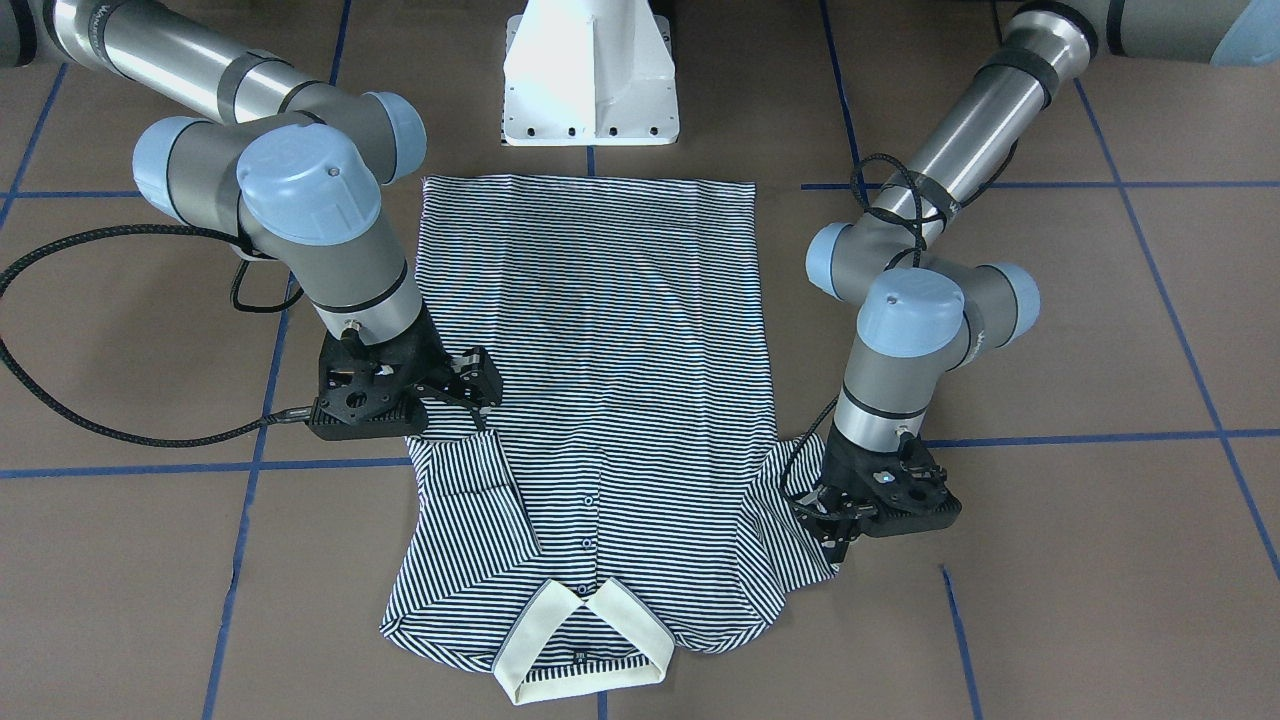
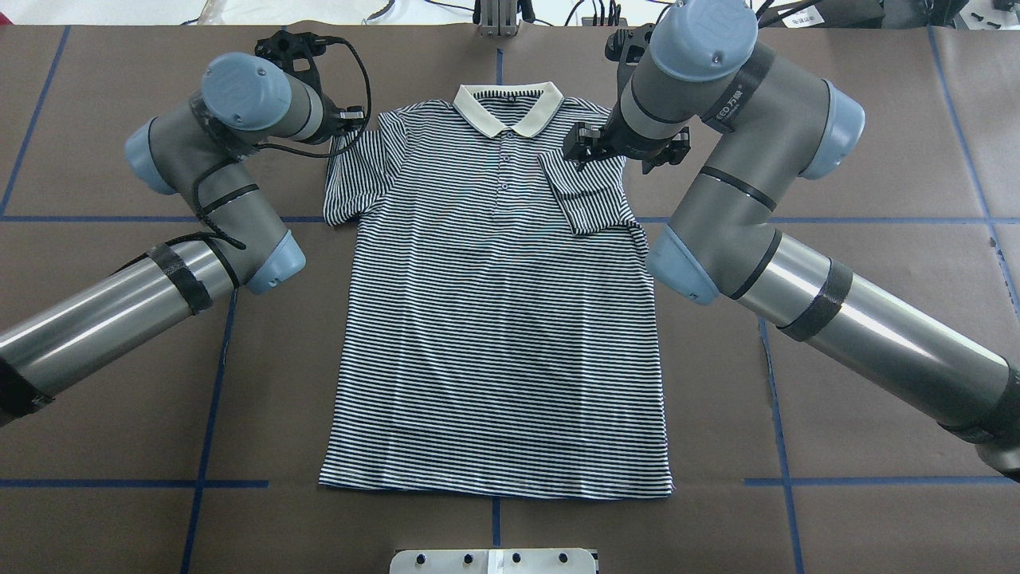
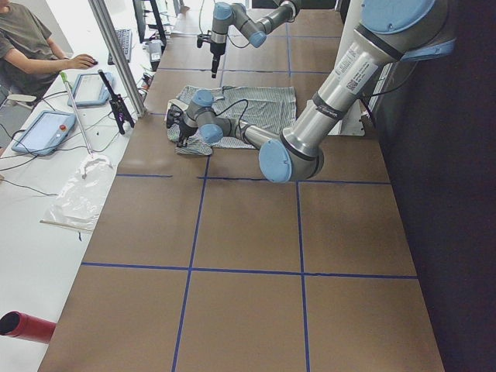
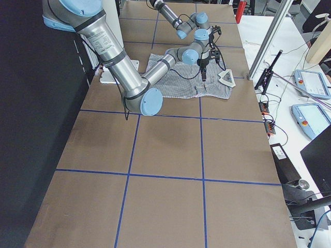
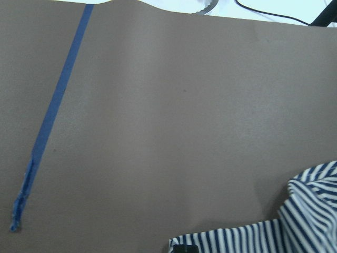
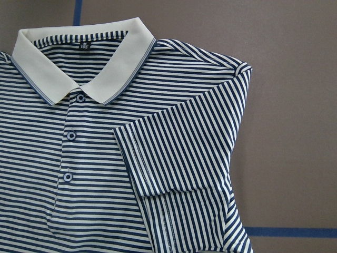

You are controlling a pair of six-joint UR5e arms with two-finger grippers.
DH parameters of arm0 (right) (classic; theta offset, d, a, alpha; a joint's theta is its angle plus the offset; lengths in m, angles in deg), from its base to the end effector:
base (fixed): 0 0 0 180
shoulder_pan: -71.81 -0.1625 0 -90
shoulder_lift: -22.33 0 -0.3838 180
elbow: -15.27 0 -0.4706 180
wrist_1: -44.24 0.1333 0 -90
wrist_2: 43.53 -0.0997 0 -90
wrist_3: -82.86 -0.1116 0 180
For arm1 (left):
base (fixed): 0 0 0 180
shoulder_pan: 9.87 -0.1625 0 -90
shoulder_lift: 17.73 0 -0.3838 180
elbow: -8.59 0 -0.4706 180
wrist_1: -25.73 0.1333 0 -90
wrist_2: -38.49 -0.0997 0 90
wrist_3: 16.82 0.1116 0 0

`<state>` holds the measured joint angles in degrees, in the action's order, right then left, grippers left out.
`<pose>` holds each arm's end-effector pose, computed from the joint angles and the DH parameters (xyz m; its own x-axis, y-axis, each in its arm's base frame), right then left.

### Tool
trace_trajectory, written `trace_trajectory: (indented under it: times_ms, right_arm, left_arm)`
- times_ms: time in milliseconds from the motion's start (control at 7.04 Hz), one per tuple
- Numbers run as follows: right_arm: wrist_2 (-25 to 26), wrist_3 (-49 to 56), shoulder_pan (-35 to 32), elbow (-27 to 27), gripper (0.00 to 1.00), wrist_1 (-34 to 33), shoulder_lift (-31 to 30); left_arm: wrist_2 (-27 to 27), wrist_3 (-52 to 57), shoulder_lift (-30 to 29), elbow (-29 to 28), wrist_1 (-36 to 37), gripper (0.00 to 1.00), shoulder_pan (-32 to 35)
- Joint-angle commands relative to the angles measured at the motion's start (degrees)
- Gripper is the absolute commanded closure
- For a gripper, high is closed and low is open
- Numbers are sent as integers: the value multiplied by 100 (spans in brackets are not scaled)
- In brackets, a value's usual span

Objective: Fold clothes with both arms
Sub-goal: 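Move the left gripper to the sleeve nearest it and grasp it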

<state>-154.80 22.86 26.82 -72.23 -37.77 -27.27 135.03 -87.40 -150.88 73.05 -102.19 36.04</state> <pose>-0.4748 -0.6059 0.1665 0.6636 0.0046 0.7481 -0.1649 0.9763 0.1403 0.5110 -0.7008 0.2807 0.5869 -0.1311 -0.7990 0.4804 0.8507 0.2133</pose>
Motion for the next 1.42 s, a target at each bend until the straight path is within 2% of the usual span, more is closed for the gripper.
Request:
trace_trajectory:
  times_ms: [0, 142, 284, 852, 994, 1136, 1278]
  right_arm:
    - [0, 41, -10, 5, 0, 62, -110]
    - [9, 33, -10, 5, 0, 419, -346]
    - [9, 32, -10, 14, 0, 684, -488]
    - [0, -2, -45, 23, 0, 686, -480]
    - [0, -11, -45, 14, 0, 686, -480]
    - [0, 15, -45, 22, 0, 686, -480]
    - [0, -3, -45, 23, 0, 686, -480]
  left_arm:
    - [23, -1128, -639, -178, 83, 100, -334]
    - [5, -1367, -1085, -754, -169, 100, -432]
    - [-21, -1570, -1177, -995, -511, 100, -503]
    - [-30, -1739, -1345, -1076, -558, 100, -539]
    - [-13, -1661, -1336, -1076, -645, 36, -539]
    - [22, -1303, -1336, -1050, -672, 0, -539]
    - [40, -743, -1318, -1015, -655, 0, -504]
